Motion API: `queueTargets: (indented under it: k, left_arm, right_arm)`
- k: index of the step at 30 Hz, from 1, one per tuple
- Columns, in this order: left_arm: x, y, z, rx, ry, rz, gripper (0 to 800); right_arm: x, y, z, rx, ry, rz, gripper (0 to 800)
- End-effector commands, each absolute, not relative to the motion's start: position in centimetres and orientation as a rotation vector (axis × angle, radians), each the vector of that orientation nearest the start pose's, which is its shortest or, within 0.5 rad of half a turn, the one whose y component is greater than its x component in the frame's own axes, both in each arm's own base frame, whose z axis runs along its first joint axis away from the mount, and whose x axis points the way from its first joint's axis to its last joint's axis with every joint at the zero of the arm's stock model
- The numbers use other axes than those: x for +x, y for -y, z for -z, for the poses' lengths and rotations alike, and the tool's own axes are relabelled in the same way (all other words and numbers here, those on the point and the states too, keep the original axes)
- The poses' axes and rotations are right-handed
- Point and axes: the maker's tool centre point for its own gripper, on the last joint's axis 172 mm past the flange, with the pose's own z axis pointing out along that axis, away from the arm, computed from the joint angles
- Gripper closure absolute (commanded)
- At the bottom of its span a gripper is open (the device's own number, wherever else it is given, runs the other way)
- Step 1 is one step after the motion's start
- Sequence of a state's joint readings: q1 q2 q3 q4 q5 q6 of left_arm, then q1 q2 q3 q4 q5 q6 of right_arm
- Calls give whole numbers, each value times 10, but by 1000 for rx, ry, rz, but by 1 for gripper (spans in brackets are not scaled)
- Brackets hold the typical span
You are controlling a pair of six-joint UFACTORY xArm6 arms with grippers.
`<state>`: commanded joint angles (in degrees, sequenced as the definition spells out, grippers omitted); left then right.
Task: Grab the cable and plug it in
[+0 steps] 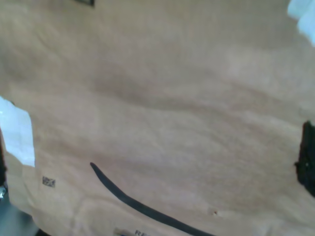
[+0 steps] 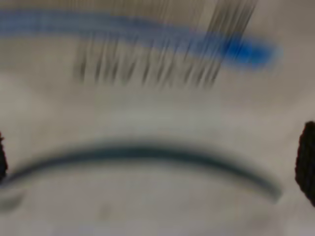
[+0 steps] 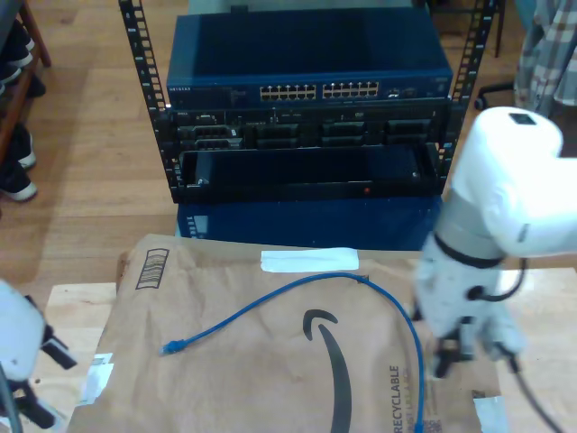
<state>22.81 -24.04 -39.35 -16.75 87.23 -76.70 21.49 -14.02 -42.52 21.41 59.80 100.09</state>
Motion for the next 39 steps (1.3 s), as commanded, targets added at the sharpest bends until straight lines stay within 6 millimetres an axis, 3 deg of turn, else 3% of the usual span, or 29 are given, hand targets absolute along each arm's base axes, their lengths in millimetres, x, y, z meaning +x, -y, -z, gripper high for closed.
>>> queueTargets:
  k: [3,8,15,19,22,25,33,39]
  left_arm:
    - [258,-16,-191,1845,-2368,746,1]
    - [259,-11,-185,1860,-2369,765,1]
    - [263,-11,-180,1844,-2388,773,1]
    - [272,-3,-175,1859,-2399,740,1]
    - [272,-1,-175,1863,-2401,742,1]
    - [272,-1,-175,1863,-2401,742,1]
    - [273,-1,-177,1863,-2399,735,1]
    - [273,-2,-177,1863,-2398,733,1]
  right_arm:
    - [335,-256,-162,-2221,-2008,-445,3]
    - [359,-298,-158,-2284,-1939,-445,3]
    - [370,-327,-124,-2379,-1854,-436,3]
    - [385,-341,-125,-2373,-1769,-369,4]
    - [391,-365,-119,-2384,-1725,-346,4]
    - [385,-386,-105,-2431,-1689,-355,4]
    - [386,-392,-91,-2455,-1676,-358,27]
    - [395,-393,-85,-2431,-1676,-328,93]
